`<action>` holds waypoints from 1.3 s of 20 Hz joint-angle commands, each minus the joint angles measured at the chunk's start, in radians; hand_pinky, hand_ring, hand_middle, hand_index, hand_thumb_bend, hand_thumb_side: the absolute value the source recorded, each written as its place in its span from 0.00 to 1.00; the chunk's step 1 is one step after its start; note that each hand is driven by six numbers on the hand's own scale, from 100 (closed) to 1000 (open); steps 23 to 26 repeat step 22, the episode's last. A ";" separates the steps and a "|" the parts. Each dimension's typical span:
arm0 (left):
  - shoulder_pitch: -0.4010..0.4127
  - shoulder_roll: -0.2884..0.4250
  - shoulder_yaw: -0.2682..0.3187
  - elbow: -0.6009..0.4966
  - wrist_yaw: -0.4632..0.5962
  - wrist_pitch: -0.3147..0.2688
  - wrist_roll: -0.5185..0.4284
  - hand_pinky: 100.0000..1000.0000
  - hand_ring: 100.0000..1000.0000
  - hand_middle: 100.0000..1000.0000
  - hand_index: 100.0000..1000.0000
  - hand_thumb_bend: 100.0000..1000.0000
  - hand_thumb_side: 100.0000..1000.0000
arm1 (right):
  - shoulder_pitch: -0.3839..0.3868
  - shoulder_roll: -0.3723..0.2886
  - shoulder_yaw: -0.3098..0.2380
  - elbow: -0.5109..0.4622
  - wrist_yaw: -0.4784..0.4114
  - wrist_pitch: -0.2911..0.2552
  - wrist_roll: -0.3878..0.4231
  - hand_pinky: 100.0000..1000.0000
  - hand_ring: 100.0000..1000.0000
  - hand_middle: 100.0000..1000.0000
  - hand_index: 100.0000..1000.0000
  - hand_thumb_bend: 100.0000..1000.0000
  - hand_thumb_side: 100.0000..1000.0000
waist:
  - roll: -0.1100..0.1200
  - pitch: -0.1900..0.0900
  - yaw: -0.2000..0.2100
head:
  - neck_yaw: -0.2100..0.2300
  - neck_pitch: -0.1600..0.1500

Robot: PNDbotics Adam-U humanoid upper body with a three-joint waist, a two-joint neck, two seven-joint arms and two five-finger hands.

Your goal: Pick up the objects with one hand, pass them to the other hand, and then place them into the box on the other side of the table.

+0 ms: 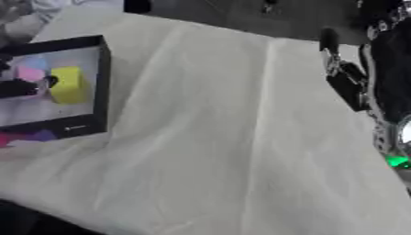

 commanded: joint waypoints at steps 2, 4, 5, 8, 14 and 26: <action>-0.003 0.047 0.031 -0.028 -0.038 -0.006 -0.033 0.99 0.88 0.82 0.93 0.62 0.46 | -0.004 -0.030 -0.021 -0.021 -0.001 0.008 -0.011 0.73 0.75 0.74 0.77 0.20 0.13 | 0.012 -0.018 -0.002 | 0.001 -0.001; 0.000 0.050 0.033 -0.046 -0.040 -0.008 -0.046 0.98 0.86 0.80 0.92 0.57 0.46 | -0.003 -0.031 -0.023 -0.021 -0.001 0.010 -0.013 0.73 0.75 0.74 0.77 0.20 0.13 | 0.014 -0.020 -0.003 | 0.002 0.001; 0.002 0.050 0.038 -0.055 -0.038 -0.008 -0.048 0.97 0.85 0.79 0.91 0.49 0.46 | -0.003 -0.031 -0.024 -0.021 -0.001 0.011 -0.013 0.73 0.74 0.74 0.77 0.20 0.13 | 0.014 -0.020 -0.003 | 0.001 0.001; 0.010 0.045 0.073 -0.103 -0.008 -0.006 -0.017 0.92 0.80 0.76 0.89 0.19 0.59 | 0.000 -0.027 -0.031 -0.021 -0.007 0.020 -0.016 0.73 0.74 0.73 0.77 0.19 0.12 | 0.015 -0.022 -0.004 | -0.003 0.005; 0.092 -0.002 0.190 -0.347 0.218 -0.107 0.197 0.78 0.62 0.75 0.87 0.06 1.00 | 0.022 0.004 -0.072 -0.021 -0.103 0.048 -0.007 0.73 0.75 0.74 0.79 0.00 0.21 | 0.015 -0.021 -0.002 | -0.058 0.019; 0.230 -0.134 0.250 -0.552 0.435 -0.416 0.418 0.79 0.67 0.79 0.91 0.12 1.00 | 0.054 0.079 -0.151 -0.010 -0.329 0.034 -0.032 0.71 0.76 0.75 0.82 0.00 0.27 | 0.012 -0.027 -0.001 | -0.149 0.022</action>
